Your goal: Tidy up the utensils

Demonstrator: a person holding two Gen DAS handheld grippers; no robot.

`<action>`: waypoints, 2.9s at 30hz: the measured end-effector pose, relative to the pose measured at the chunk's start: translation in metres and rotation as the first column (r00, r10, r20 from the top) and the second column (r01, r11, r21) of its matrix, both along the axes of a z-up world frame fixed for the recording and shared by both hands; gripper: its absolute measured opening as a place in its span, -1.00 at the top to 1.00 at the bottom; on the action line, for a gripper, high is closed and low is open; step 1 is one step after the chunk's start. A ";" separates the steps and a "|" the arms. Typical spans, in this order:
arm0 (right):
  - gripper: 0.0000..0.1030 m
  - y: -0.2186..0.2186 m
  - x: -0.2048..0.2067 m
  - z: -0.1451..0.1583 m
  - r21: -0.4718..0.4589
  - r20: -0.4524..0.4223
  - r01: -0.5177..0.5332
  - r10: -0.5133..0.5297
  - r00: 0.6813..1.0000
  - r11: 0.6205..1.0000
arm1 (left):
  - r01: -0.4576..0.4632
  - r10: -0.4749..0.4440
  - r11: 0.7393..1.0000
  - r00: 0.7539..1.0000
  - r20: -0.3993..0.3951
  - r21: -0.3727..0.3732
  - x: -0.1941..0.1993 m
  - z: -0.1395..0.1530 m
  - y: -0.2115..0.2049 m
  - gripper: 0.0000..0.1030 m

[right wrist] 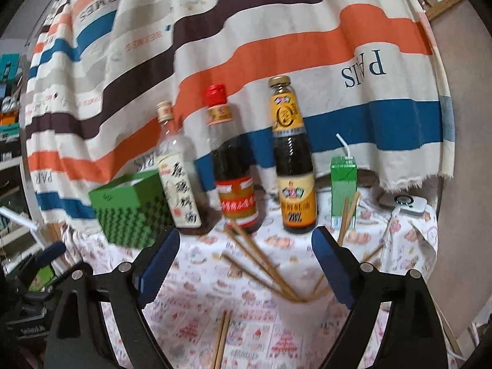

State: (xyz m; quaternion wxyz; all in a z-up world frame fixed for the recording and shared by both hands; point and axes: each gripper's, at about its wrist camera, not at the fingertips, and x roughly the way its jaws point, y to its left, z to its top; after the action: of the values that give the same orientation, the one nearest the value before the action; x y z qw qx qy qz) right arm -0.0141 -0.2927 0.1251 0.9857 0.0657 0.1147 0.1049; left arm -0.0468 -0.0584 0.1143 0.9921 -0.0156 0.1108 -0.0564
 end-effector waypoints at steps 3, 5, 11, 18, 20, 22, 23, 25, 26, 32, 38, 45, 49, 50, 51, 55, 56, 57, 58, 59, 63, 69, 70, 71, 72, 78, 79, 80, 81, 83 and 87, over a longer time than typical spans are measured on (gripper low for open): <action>-0.73 0.003 -0.011 -0.019 0.009 -0.025 0.006 -0.006 1.000 1.000 | 0.021 -0.022 1.000 0.999 -0.036 -0.024 0.003 -0.012 0.005 -0.99; -0.73 0.002 -0.012 -0.033 0.032 -0.049 0.007 -0.005 0.999 0.999 | 0.003 -0.004 1.000 0.998 -0.057 -0.019 0.010 -0.022 0.007 -0.99; -0.73 0.002 0.009 -0.074 0.000 -0.132 0.021 -0.021 0.991 1.000 | -0.035 0.036 0.999 0.981 -0.192 0.008 0.037 -0.062 0.012 -0.99; -0.73 0.002 0.032 -0.109 -0.074 -0.237 0.044 -0.061 0.970 0.996 | -0.066 0.060 0.998 0.944 -0.325 -0.010 0.064 -0.098 0.022 -0.99; -0.73 -0.001 0.038 -0.116 -0.046 -0.280 0.029 -0.041 0.959 0.999 | -0.080 0.076 0.997 0.945 -0.317 0.000 0.067 -0.104 0.023 -0.99; -0.73 -0.007 0.042 -0.121 0.030 -0.324 0.024 -0.013 0.946 0.999 | -0.106 0.106 0.994 0.957 -0.268 0.016 0.063 -0.105 0.022 -0.99; -0.73 -0.009 0.043 -0.123 0.066 -0.344 0.022 0.002 0.939 0.998 | -0.105 0.110 0.994 0.962 -0.251 0.031 0.062 -0.104 0.021 -0.99; -0.73 -0.007 0.044 -0.126 0.075 -0.376 -0.002 0.030 0.926 0.997 | -0.090 0.095 0.995 0.969 -0.229 0.034 0.059 -0.101 0.018 -0.99; -0.73 -0.005 0.045 -0.128 0.069 -0.384 -0.021 0.046 0.922 0.997 | -0.091 0.094 0.996 0.971 -0.221 0.022 0.057 -0.100 0.019 -0.99; -0.73 0.020 0.048 -0.141 -0.033 -0.447 -0.111 0.085 0.891 0.993 | -0.118 0.111 0.993 0.972 -0.208 -0.023 0.052 -0.089 0.028 -0.99; -0.70 0.048 0.044 -0.156 -0.180 -0.487 -0.179 0.070 0.870 0.967 | -0.141 0.122 0.987 0.970 -0.211 -0.076 0.043 -0.078 0.036 -0.99; -0.60 0.065 0.043 -0.173 -0.265 -0.533 -0.222 0.049 0.844 0.938 | -0.228 0.221 0.974 0.960 -0.169 -0.019 0.043 -0.080 0.038 -0.99; -0.59 0.067 0.044 -0.178 -0.317 -0.544 -0.210 0.004 0.839 0.925 | -0.226 0.216 0.973 0.961 -0.175 -0.039 0.043 -0.078 0.043 -0.99; -0.59 0.068 0.043 -0.177 -0.313 -0.544 -0.219 0.014 0.839 0.924 | -0.226 0.215 0.973 0.961 -0.172 -0.044 0.042 -0.077 0.044 -0.99; -0.59 0.068 0.044 -0.177 -0.315 -0.544 -0.223 0.017 0.839 0.923 | -0.227 0.216 0.973 0.962 -0.168 -0.046 0.041 -0.076 0.044 -0.99; -0.59 0.068 0.047 -0.178 -0.317 -0.559 -0.226 0.012 0.829 0.921 | -0.236 0.229 0.971 0.961 -0.155 -0.031 0.040 -0.076 0.042 -0.99; -0.59 0.069 0.047 -0.179 -0.312 -0.563 -0.228 0.014 0.826 0.922 | -0.236 0.229 0.971 0.961 -0.156 -0.031 0.041 -0.076 0.042 -0.99; -0.59 0.069 0.048 -0.180 -0.310 -0.567 -0.233 0.018 0.824 0.922 | -0.235 0.228 0.971 0.961 -0.160 -0.031 0.041 -0.077 0.042 -0.99; -0.59 0.070 0.048 -0.181 -0.312 -0.570 -0.238 0.019 0.821 0.920 | -0.235 0.227 0.972 0.960 -0.165 -0.030 0.042 -0.077 0.042 -0.99; -0.56 0.071 0.048 -0.182 -0.314 -0.575 -0.241 0.018 0.818 0.918 | -0.237 0.229 0.971 0.959 -0.168 -0.027 0.042 -0.078 0.042 -0.99; -0.09 0.070 0.047 -0.182 -0.268 -0.592 -0.263 0.057 0.804 0.927 | -0.247 0.239 0.969 0.955 -0.177 -0.027 0.044 -0.079 0.043 -0.99; 0.86 0.065 0.047 -0.181 -0.259 -0.588 -0.242 0.047 0.808 0.935 | -0.267 0.258 0.964 0.945 -0.201 -0.020 0.048 -0.083 0.044 -0.99; 0.86 0.062 0.048 -0.180 -0.247 -0.585 -0.230 0.044 0.810 0.941 | -0.265 0.256 0.964 0.944 -0.207 -0.017 0.048 -0.084 0.044 -0.99; 0.86 0.060 0.048 -0.179 -0.239 -0.579 -0.220 0.043 0.814 0.946 | -0.260 0.251 0.965 0.944 -0.215 -0.016 0.049 -0.085 0.043 -0.99; 0.86 0.057 0.047 -0.175 -0.224 -0.561 -0.208 0.048 0.826 0.952 | -0.254 0.244 0.967 0.943 -0.225 -0.014 0.051 -0.086 0.042 -0.99; 0.86 0.042 0.023 -0.131 -0.170 -0.343 -0.164 0.098 0.934 0.972 | -0.104 0.105 0.994 0.930 -0.353 0.020 0.066 -0.103 0.021 -0.99; 0.86 0.039 0.019 -0.125 -0.155 -0.314 -0.154 0.099 0.944 0.976 | -0.080 0.084 0.996 0.926 -0.368 0.025 0.066 -0.106 0.015 -0.99; 0.86 0.035 0.016 -0.119 -0.138 -0.283 -0.140 0.096 0.954 0.980 | -0.059 0.065 0.998 0.924 -0.377 0.026 0.066 -0.108 0.010 -0.99; 0.86 0.030 0.013 -0.114 -0.124 -0.247 -0.120 0.087 0.965 0.985 | -0.031 0.038 0.999 0.922 -0.386 0.024 0.065 -0.111 0.004 -0.99; 0.86 0.023 0.005 -0.104 -0.121 -0.165 -0.070 0.049 0.985 0.990 | 0.034 -0.024 0.999 0.906 -0.423 0.017 0.065 -0.115 -0.008 -0.99; 0.86 0.013 0.001 -0.092 -0.121 -0.114 -0.017 0.003 0.994 0.992 | 0.116 -0.199 0.977 0.782 -0.590 -0.177 0.070 -0.132 -0.025 -0.92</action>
State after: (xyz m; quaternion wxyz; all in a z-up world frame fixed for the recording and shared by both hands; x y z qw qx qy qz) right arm -0.0129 -0.2801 0.0326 0.9792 0.0105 0.1770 0.0988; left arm 0.0229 -0.0837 -0.0180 0.8932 -0.0885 0.4186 -0.1384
